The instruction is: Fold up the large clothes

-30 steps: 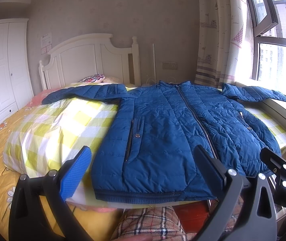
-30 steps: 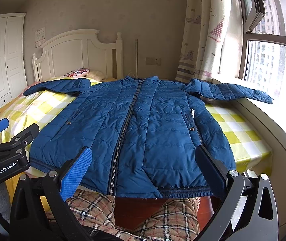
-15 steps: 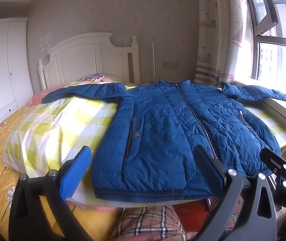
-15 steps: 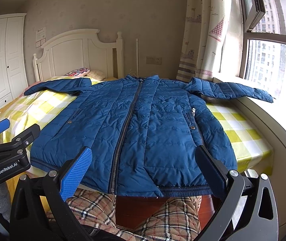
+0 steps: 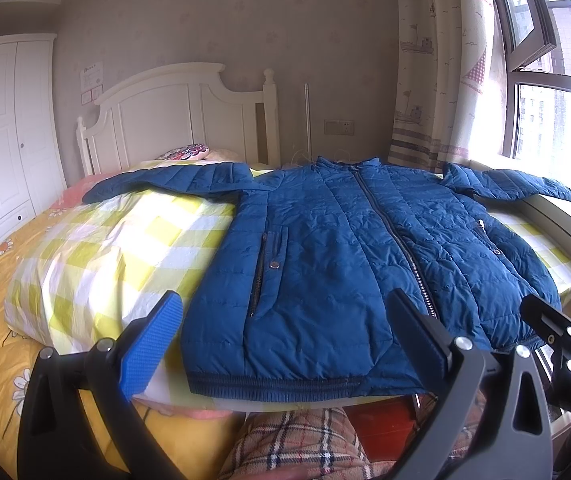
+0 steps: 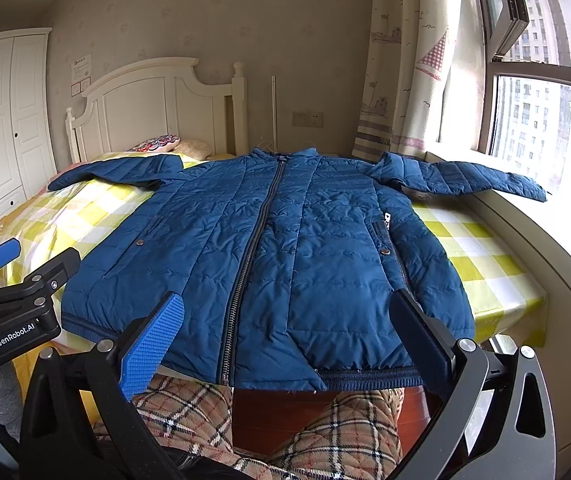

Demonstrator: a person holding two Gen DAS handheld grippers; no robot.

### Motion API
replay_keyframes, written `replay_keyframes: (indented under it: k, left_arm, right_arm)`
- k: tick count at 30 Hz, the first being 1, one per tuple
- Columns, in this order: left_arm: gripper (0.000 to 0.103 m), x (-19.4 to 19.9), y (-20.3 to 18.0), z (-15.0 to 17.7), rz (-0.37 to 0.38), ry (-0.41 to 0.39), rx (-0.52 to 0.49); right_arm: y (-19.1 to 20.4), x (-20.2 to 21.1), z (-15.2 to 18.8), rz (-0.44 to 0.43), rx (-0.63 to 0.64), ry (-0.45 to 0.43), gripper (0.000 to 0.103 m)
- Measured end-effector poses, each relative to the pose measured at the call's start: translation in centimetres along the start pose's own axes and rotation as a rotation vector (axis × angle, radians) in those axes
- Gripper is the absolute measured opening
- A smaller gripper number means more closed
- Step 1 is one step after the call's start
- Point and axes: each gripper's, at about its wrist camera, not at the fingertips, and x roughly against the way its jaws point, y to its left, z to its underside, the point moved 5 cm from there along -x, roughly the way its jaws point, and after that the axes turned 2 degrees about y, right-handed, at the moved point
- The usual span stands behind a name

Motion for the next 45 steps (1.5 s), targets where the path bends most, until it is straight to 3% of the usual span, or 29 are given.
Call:
replay_keyframes:
  k: [27, 34, 37, 40, 45]
  left_arm:
    - [0.101, -0.2, 0.3, 0.3, 0.0, 0.009, 0.004]
    - [0.101, -1.2, -0.1, 0.1, 0.027, 0.039, -0.01]
    - [0.101, -3.9, -1.2, -1.1, 0.089, 0.079, -0.035]
    - [0.101, -9.4, -2.7, -3.5, 0.151, 0.146, -0.071]
    - [0.101, -21.2, -2.9, -8.2, 0.111, 0.272, -0.045]
  right_arm:
    - [0.1, 0.0, 0.4, -0.007, -0.011, 0.007, 0.099]
    - [-0.5, -0.3, 0.1, -0.047, -0.03, -0.002, 0.099]
    - [-1.7, -1.3, -1.0, -0.1, -0.044, -0.017, 0.099]
    - [-4.9, -4.2, -3.3, -0.098, -0.116, -0.01, 0.099]
    - [-15.2, -11.3, -7.9, 0.028, -0.34, 0.026, 0.099]
